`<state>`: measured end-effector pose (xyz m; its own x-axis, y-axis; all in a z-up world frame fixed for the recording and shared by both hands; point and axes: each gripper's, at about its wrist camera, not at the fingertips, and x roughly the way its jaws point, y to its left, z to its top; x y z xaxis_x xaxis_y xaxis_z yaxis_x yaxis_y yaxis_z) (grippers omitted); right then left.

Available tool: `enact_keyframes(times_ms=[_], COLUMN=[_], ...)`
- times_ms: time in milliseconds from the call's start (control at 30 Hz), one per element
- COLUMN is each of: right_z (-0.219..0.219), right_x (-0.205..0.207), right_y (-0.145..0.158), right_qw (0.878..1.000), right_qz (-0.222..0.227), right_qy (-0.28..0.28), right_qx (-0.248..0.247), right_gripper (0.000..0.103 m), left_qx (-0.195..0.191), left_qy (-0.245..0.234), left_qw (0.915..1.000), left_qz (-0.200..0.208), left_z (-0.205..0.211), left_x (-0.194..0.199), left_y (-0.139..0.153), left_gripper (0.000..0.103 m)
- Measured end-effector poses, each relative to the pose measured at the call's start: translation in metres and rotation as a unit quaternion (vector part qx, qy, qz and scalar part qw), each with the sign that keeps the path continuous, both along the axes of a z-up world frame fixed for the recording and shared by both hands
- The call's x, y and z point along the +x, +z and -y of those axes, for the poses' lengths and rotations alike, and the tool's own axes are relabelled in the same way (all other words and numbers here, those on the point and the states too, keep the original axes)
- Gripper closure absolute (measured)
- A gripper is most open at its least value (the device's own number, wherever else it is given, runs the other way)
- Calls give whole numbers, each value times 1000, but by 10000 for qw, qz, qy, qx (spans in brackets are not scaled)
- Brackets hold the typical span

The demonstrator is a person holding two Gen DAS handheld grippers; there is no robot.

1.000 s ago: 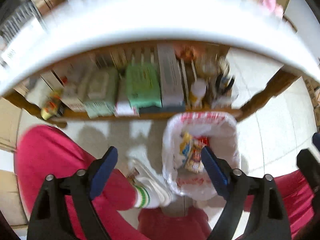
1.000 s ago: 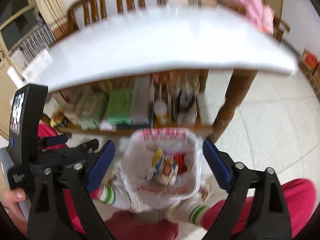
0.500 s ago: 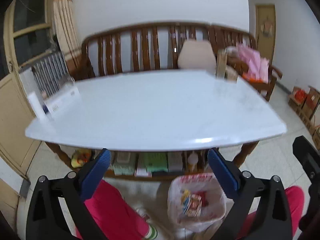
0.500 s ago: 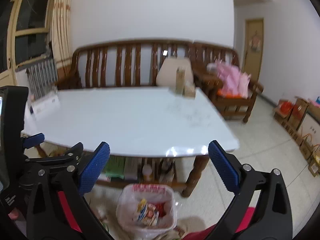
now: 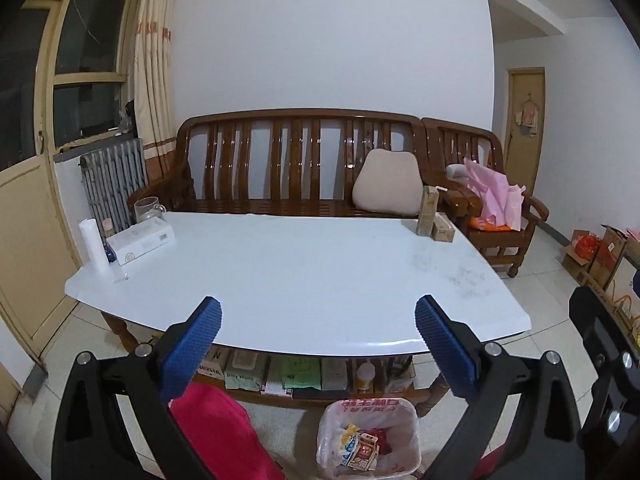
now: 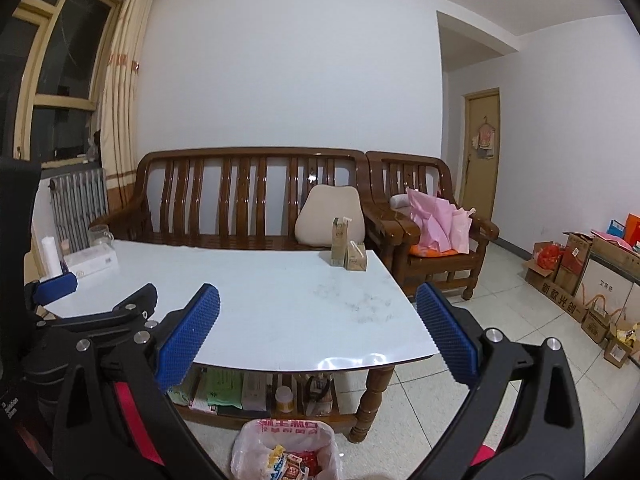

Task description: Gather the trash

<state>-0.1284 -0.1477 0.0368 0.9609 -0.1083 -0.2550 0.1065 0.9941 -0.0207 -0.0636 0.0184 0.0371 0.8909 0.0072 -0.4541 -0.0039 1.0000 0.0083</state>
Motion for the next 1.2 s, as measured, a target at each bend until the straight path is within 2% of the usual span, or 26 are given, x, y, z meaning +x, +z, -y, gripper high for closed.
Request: enact_keyframes(times_ms=[1200], right_z=[-10], right_x=[-11], right_y=[11], right_qw=[10000], right_qz=[7], right_qy=[-70], right_qx=[8], right_gripper=[7], left_qx=[23], left_qy=[95], left_qw=[9999], left_qz=[84], left_z=[-6], left_x=[-11], left_y=[7], left_gripper=[8])
